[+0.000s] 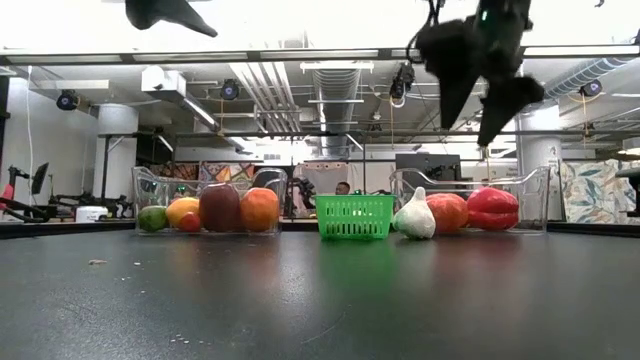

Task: Sort produce into baskets
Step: Put the garlic into the right transparent bin

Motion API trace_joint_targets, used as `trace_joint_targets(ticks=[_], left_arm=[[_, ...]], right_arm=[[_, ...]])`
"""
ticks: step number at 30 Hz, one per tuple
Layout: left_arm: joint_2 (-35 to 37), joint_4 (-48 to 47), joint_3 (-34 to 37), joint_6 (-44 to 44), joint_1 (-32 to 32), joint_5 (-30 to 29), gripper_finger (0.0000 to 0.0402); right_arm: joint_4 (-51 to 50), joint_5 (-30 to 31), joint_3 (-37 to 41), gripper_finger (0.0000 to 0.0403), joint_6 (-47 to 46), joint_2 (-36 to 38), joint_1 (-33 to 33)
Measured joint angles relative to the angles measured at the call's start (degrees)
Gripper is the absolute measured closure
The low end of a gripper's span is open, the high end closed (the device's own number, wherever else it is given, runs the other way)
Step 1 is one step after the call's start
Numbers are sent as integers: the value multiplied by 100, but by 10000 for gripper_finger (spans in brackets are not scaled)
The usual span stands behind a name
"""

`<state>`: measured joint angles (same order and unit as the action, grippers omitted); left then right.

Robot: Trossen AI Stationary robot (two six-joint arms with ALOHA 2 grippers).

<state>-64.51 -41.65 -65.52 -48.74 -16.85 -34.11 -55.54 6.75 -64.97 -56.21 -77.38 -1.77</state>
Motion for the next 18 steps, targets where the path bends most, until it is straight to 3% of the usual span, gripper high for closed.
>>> trace_joint_targets(ticks=[5,10,18], left_arm=[[0,0,0,9,3,-147,114],[0,-15,0,14,3,-153,114],[-2,-98,0,18,7,-268,114]], right_arm=[[1252,376,923,51,-964,216,238],[1910,1099,1356,59,-1280,227,414],[2338,1169,1637,84,-1325,195,576]])
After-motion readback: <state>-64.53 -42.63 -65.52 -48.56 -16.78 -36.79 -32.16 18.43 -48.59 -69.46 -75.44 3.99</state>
